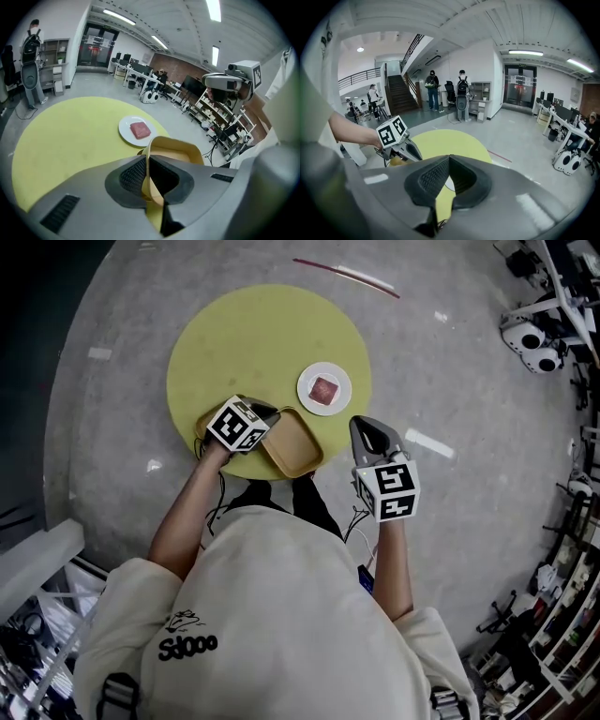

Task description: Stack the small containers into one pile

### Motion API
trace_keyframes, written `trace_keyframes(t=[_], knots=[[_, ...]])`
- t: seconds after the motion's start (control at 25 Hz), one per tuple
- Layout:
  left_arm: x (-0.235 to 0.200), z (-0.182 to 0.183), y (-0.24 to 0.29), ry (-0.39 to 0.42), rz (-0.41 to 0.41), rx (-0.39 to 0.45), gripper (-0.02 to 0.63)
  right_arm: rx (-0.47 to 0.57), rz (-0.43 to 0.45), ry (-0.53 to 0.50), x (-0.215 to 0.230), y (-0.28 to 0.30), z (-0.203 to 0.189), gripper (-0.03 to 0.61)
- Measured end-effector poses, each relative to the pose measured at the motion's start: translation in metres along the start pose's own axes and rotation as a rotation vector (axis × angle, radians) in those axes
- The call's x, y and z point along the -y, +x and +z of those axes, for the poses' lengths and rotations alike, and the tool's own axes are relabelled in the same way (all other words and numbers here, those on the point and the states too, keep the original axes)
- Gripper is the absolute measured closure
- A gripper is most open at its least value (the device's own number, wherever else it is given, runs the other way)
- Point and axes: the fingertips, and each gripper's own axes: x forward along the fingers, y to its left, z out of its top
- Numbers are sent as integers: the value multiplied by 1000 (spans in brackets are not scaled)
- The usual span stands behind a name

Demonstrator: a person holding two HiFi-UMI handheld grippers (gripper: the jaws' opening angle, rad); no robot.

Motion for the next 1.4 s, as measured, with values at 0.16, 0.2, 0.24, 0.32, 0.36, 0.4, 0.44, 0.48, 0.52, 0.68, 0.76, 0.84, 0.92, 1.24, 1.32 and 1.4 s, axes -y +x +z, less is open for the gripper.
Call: trace_keyframes(t=[0.16,0.2,0.24,0.32,0.36,0.4,0.44,0.48,0.52,0.68,0.76,0.84,0.92,1.24,1.32,1.4], knots=[[1,1,8,32,1,-33,589,-8,-9,19,6,-1,-5,571],[0,1,10,39,3,-40,589,-9,-10,24,7,-1,-7,571],[-1,0,12,45,5,-46,589,-10,-12,30,7,-1,-8,571],[-3,0,15,54,8,-57,589,-14,-15,39,8,-2,-11,571],[-3,0,16,60,12,-65,589,-15,-17,44,9,-2,-12,571],[-4,0,18,68,17,-73,589,-14,-18,49,10,-3,-12,571],[-4,0,19,76,23,-81,589,-14,-19,54,11,-4,-12,571],[-5,1,20,84,29,-89,589,-16,-20,57,12,-4,-13,571],[-5,1,21,91,34,-94,589,-21,-21,56,14,-4,-14,571],[-7,2,25,99,41,-109,589,-31,-26,52,21,-4,-18,571],[-7,2,26,89,40,-111,588,-31,-24,53,22,-3,-18,571],[-5,1,25,82,32,-119,589,-29,-19,55,21,-3,-16,571],[-2,2,23,76,17,-136,589,-29,-12,55,21,-3,-16,571],[0,-3,18,73,-19,-246,589,-28,2,58,17,2,-17,571],[0,-5,18,69,-19,-256,589,-29,1,58,17,1,-19,571],[-1,-5,19,61,-19,-263,589,-29,-1,62,19,0,-19,571]])
